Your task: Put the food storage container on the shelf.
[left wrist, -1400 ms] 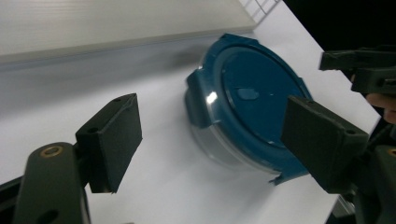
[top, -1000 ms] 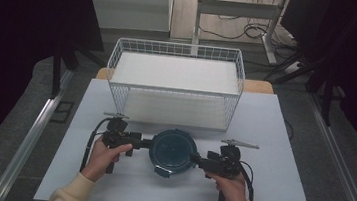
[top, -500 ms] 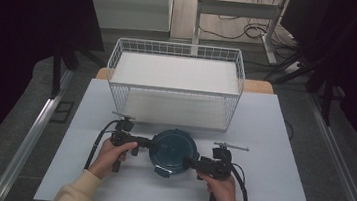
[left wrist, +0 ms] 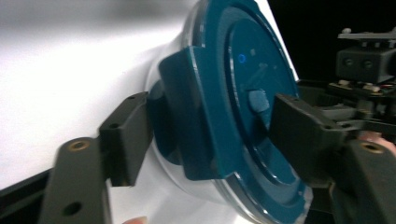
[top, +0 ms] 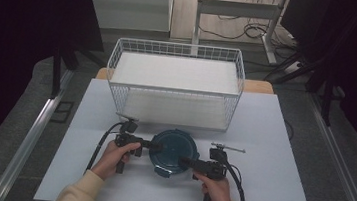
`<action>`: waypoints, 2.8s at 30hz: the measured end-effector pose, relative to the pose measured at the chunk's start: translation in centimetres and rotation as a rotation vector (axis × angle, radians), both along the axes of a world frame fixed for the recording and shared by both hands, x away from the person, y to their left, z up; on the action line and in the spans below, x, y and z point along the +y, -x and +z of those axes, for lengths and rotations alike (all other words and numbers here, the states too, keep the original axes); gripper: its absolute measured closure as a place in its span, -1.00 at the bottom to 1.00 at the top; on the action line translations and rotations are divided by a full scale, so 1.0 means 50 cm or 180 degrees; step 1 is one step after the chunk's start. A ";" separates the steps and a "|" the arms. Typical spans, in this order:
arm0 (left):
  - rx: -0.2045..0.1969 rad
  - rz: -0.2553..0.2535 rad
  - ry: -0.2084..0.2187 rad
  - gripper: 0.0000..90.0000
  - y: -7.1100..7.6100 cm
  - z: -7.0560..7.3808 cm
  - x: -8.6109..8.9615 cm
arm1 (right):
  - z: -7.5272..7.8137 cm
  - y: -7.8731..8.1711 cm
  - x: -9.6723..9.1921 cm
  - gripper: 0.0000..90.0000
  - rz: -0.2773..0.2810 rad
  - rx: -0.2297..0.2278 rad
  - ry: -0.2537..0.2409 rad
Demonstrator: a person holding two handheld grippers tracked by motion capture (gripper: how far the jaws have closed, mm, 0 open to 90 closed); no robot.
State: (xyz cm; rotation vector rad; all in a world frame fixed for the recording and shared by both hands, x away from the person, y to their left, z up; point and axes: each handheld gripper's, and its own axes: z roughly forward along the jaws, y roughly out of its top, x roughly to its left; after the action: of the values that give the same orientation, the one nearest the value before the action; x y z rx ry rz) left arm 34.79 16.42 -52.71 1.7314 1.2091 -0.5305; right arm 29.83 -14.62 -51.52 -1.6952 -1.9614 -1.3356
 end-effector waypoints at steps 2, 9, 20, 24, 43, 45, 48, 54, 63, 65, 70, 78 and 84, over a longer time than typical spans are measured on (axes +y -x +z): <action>0.0017 0.0014 -0.0007 -0.29 0.001 0.001 0.000 | 0.002 0.001 0.000 -0.46 -0.0010 -0.0020 0.0022; 0.0016 0.0060 -0.0033 -0.21 0.010 0.011 0.002 | 0.001 -0.003 -0.017 -0.28 -0.0097 0.0103 -0.0163; -0.0144 0.0157 -0.0070 -0.07 0.048 0.039 0.007 | 0.014 0.009 -0.019 -0.18 -0.0130 0.0024 -0.0197; -0.0209 0.0124 -0.0120 -0.05 0.059 0.049 0.002 | 0.020 0.011 -0.023 -0.16 -0.0144 -0.0031 -0.0215; -0.0529 0.0146 -0.0057 -0.05 0.100 0.107 -0.006 | 0.086 0.035 -0.032 -0.16 -0.0040 -0.0546 -0.0121; -0.0585 0.0143 -0.0058 -0.04 0.104 0.116 -0.005 | 0.095 0.039 -0.032 -0.16 -0.0018 -0.0615 -0.0114; -0.0653 0.0157 -0.0048 -0.04 0.111 0.128 -0.005 | 0.108 0.043 -0.030 -0.16 0.0007 -0.0726 -0.0095; -0.0798 0.0167 -0.0061 -0.04 0.126 0.153 -0.005 | 0.134 0.052 -0.031 -0.16 0.0059 -0.0884 -0.0076; -0.1063 0.0187 -0.0074 -0.05 0.148 0.206 -0.002 | 0.183 0.068 -0.029 -0.16 0.0155 -0.1189 -0.0050; -0.1074 0.0184 -0.0074 -0.05 0.147 0.210 -0.002 | 0.191 0.068 -0.028 -0.16 0.0168 -0.1221 -0.0031; -0.1105 0.0202 -0.0067 -0.05 0.138 0.219 -0.003 | 0.203 0.056 -0.029 -0.16 0.0216 -0.1251 0.0003; -0.1113 0.0282 -0.0039 -0.05 0.123 0.232 0.003 | 0.221 0.030 -0.024 -0.16 0.0274 -0.1273 0.0029; -0.1171 0.0291 -0.0028 -0.05 0.117 0.253 0.007 | 0.244 0.020 -0.019 -0.16 0.0305 -0.1286 0.0042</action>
State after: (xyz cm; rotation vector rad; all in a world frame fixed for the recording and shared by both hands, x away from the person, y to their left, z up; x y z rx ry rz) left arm 28.92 16.76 -40.07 1.6817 1.0201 -0.1418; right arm 28.82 -15.58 -39.31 -1.3970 -2.2296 -1.7392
